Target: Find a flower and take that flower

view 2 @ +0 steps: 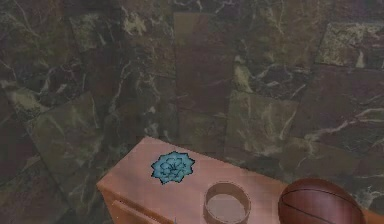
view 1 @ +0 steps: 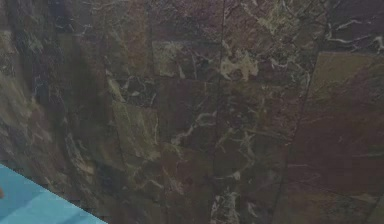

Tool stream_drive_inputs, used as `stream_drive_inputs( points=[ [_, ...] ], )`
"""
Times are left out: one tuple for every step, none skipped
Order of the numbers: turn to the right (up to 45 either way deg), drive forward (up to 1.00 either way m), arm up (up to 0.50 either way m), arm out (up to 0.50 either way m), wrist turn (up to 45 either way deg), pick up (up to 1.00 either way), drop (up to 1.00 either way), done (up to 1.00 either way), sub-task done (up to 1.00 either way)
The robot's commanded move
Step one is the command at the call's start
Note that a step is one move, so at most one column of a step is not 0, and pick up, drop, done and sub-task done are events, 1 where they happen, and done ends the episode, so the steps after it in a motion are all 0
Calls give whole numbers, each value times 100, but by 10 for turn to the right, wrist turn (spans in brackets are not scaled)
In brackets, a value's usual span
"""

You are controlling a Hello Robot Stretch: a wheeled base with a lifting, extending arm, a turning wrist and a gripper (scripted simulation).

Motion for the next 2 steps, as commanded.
stream_drive_inputs(
  points=[
    [0, 0, 50, 0, 0, 0, 0, 0, 0],
    [0, 0, 32, 0, 0, 0, 0, 0, 0]
  ],
)
